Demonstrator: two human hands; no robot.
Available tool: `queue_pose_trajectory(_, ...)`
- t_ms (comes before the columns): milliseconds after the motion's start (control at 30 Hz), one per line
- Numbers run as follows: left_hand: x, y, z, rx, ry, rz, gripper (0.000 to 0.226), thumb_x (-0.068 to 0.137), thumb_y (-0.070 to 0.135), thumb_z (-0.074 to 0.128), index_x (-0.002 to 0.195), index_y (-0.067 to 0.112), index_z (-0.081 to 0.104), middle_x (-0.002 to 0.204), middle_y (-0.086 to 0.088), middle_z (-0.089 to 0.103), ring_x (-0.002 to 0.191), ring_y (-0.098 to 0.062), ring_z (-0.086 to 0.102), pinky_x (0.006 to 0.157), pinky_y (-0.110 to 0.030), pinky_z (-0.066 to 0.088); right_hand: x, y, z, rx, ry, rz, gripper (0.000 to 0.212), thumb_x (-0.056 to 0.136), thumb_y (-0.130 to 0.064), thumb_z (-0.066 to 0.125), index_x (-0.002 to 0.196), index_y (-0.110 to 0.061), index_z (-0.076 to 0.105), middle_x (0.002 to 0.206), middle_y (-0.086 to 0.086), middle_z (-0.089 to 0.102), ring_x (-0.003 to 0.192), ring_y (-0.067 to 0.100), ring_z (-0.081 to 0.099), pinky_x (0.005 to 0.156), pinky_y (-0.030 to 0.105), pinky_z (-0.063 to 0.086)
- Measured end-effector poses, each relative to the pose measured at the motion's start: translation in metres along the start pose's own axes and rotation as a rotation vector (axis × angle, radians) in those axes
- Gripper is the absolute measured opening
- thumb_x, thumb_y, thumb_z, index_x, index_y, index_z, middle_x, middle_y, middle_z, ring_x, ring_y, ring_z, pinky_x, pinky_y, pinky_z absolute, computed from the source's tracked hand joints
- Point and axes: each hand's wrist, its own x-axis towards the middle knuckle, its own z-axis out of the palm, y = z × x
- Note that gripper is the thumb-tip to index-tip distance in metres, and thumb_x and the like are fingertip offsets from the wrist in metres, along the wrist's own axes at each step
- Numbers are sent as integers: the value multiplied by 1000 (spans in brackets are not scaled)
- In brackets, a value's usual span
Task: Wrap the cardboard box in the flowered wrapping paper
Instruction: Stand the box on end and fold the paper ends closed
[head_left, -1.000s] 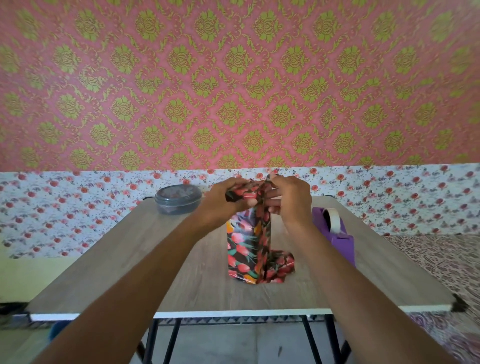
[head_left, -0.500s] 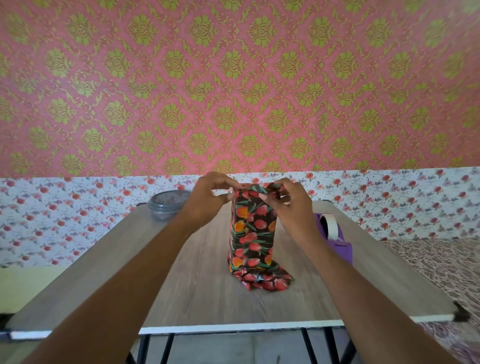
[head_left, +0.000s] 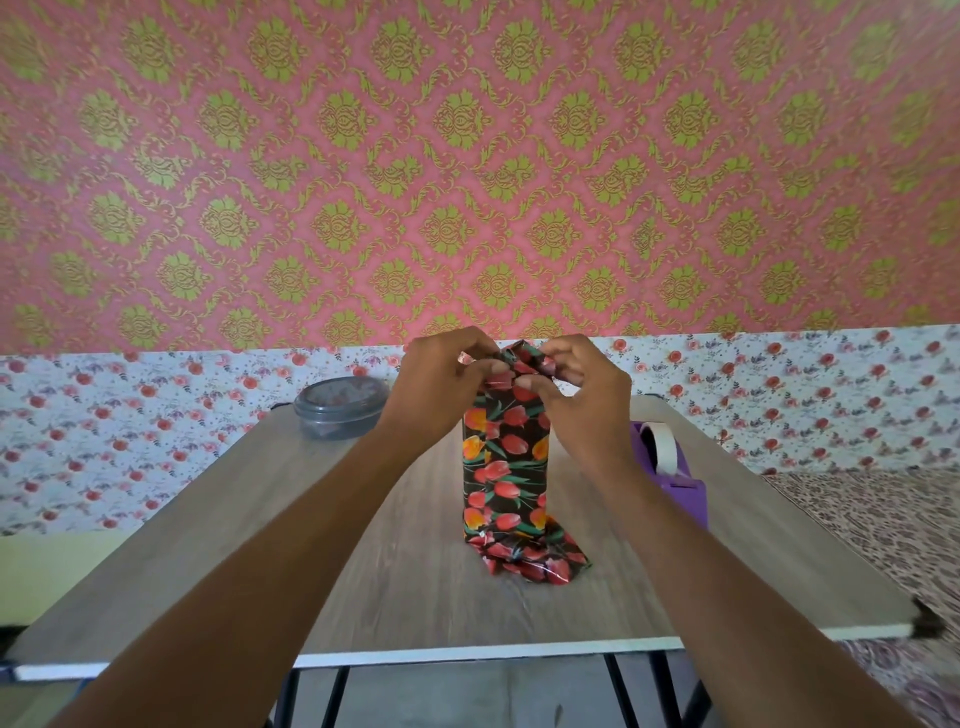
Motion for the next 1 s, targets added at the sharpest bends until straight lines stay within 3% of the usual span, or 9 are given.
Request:
queue_pose_trajectory(167,2,3,-1,42,2,20,6,91,15,75,97,13,76,80,11,71,72,1,69,64,-28,60,-4,2,-3,-21,-7,-52,19,97,-8,67,115,-8,75,98,-11,71,94,-17,62,90,9,50)
queue_pose_trajectory(367,2,2,-5,42,-6,0,9,91,14,75,98,9,76,86,1,75,77,-10,71,69,-40,61,13,-3,-9,99,-105,26,17,99,-11,66,110,-9,79,93,-8,75,93,5,71,87,19,56)
queue_pose_trajectory(500,1,6,-6,54,-26,24,9,91,15,75,98,9,76,87,2,75,78,-9,71,69,-37,61,25,-3,-16,128,-158,41,14,89,-4,76,98,-14,80,84,-8,78,83,6,75,82,21,59)
queue_pose_trajectory(633,1,7,-7,68,-32,38,8,92,12,74,98,9,76,87,1,75,81,-11,70,70,-32,60,38,-4,-23,182,-273,66,28,85,-2,80,112,-11,77,84,0,80,84,12,77,90,30,59)
queue_pose_trajectory(833,1,9,-7,67,-47,31,6,92,8,72,96,10,76,84,5,73,75,4,65,63,-8,46,54,-9,-32,243,-462,75,33,84,4,79,115,-6,75,94,5,79,87,17,77,79,25,60)
queue_pose_trajectory(1000,0,11,-5,70,-39,15,8,93,7,70,94,12,76,85,4,74,79,-6,68,66,-19,52,56,-13,-33,212,-502,87,28,78,3,82,106,1,77,87,5,79,80,17,77,77,25,60)
